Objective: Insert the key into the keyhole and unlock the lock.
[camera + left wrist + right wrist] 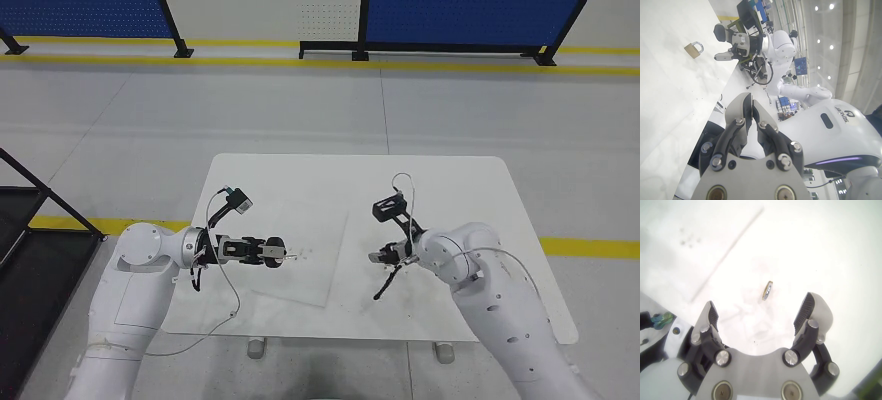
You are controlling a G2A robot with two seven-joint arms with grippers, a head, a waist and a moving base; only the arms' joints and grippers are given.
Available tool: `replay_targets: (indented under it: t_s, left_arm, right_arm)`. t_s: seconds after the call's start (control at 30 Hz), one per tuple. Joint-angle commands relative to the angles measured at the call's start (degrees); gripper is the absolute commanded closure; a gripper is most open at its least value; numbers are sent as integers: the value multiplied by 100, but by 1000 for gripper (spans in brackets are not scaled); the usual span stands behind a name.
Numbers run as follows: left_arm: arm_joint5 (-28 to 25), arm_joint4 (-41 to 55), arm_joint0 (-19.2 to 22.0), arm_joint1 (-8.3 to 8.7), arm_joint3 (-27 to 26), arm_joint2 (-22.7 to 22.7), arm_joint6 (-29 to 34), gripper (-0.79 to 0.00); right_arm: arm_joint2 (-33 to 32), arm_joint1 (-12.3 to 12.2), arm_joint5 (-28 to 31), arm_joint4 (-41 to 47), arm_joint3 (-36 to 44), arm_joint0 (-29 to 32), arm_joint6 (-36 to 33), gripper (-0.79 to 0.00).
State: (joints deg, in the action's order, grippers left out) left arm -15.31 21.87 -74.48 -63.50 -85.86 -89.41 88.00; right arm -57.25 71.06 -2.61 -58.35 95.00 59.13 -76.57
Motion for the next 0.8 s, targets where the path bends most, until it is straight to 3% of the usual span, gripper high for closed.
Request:
replay_targets:
  t_s: [0.0,0.3,0.77]
  left_arm:
    - [0,0,0,0,0,0,0,0]
    - [0,0,0,0,0,0,0,0]
    - [0,0,0,0,0,0,0,0]
  right_arm:
    - [216,50,-193,-192,-233,-210,-92,-785]
    - [995,311,-707,-727,-1188,-834,-143,-785]
    - [1203,515,-587,-319,-2009,-1038,-128,-785]
